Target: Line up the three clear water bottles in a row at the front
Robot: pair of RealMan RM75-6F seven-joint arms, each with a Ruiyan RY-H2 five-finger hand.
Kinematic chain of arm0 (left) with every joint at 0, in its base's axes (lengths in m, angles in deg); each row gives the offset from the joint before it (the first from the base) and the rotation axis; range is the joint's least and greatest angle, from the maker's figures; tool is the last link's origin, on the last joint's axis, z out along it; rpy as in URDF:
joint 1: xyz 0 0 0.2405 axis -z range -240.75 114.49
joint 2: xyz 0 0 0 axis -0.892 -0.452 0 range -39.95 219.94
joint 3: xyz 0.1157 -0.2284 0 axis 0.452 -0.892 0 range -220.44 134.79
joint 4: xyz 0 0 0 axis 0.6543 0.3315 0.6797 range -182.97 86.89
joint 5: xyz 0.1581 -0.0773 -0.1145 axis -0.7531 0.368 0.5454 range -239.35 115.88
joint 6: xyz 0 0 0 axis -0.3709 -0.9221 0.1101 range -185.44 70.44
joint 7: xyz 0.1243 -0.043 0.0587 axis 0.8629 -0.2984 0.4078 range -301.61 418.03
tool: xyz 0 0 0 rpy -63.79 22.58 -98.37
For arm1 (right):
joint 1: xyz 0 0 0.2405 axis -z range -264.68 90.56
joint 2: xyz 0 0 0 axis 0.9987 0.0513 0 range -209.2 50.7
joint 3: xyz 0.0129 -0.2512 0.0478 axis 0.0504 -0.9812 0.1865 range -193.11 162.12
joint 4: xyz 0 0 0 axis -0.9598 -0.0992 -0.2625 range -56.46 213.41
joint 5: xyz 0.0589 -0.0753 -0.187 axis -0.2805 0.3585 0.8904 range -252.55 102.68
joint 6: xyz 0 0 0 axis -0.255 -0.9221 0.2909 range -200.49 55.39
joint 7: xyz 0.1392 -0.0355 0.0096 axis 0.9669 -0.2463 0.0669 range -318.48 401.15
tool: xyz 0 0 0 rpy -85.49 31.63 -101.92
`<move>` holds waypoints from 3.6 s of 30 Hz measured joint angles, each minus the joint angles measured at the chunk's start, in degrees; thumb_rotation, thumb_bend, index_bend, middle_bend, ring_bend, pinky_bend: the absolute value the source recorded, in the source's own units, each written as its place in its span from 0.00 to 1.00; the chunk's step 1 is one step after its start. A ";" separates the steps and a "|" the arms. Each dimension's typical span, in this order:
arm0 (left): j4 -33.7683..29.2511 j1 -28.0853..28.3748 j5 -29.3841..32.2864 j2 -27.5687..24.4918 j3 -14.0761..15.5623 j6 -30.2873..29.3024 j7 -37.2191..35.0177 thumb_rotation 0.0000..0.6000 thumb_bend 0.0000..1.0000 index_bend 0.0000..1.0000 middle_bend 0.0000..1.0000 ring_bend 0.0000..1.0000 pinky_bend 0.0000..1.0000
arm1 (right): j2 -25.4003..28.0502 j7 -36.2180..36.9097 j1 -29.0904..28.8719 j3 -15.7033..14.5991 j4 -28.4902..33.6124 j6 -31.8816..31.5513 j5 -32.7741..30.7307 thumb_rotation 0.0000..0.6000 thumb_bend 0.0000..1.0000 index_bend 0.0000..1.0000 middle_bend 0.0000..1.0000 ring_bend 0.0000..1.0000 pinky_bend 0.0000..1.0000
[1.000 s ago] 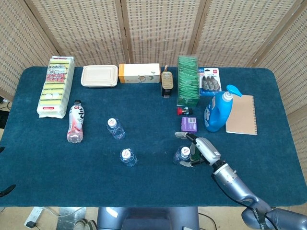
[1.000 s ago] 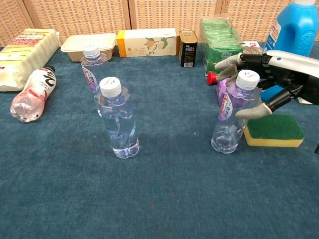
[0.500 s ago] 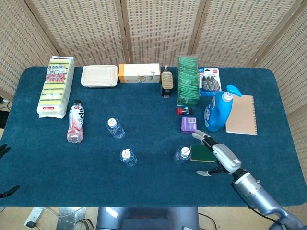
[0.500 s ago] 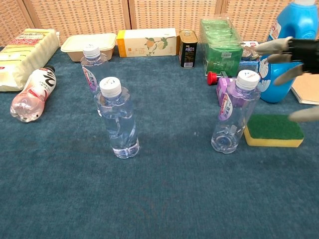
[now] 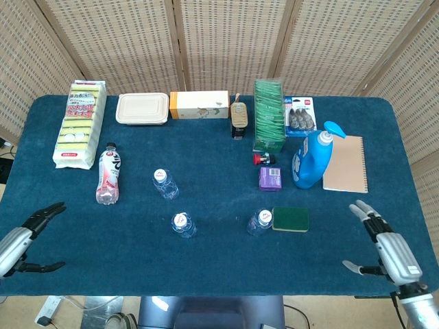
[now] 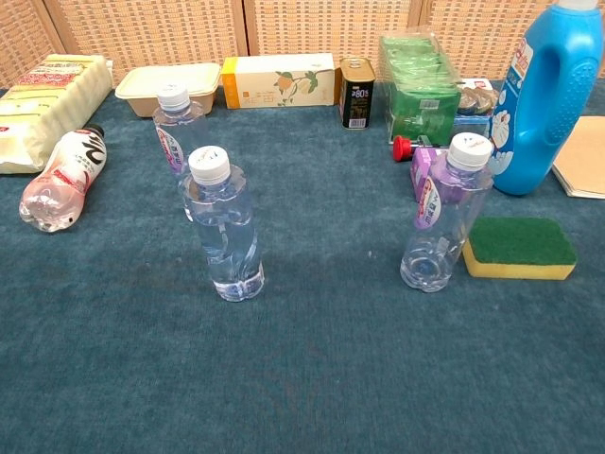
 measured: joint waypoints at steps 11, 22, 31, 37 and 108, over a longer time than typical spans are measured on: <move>7.89 5.06 -3.61 12.42 0.19 -4.53 -9.13 1.00 0.13 0.00 0.00 0.00 0.00 | 0.03 5.62 3.96 -0.75 -3.95 -3.45 2.60 1.00 0.04 0.01 0.00 0.00 0.13; 8.48 11.13 -2.90 20.23 1.00 -0.21 -14.01 1.00 0.13 0.00 0.00 0.00 0.00 | 0.93 8.27 5.05 -0.31 -4.56 -4.51 4.46 1.00 0.04 0.01 0.00 0.00 0.13; 7.81 14.51 0.92 25.03 0.14 4.12 -13.85 1.00 0.13 0.00 0.00 0.00 0.00 | 1.77 11.10 5.60 -0.15 -5.03 -5.11 5.97 1.00 0.04 0.01 0.00 0.00 0.13; 7.09 17.57 2.98 27.94 -1.00 7.66 -13.87 1.00 0.13 0.00 0.00 0.00 0.00 | 2.15 12.11 5.86 0.08 -5.18 -5.33 6.41 1.00 0.04 0.01 0.00 0.00 0.13; 10.36 34.70 16.39 48.42 -13.95 21.79 11.19 1.00 0.24 0.52 0.51 0.35 0.47 | 3.27 16.99 6.51 1.33 -6.09 -6.40 8.28 1.00 0.04 0.01 0.00 0.00 0.13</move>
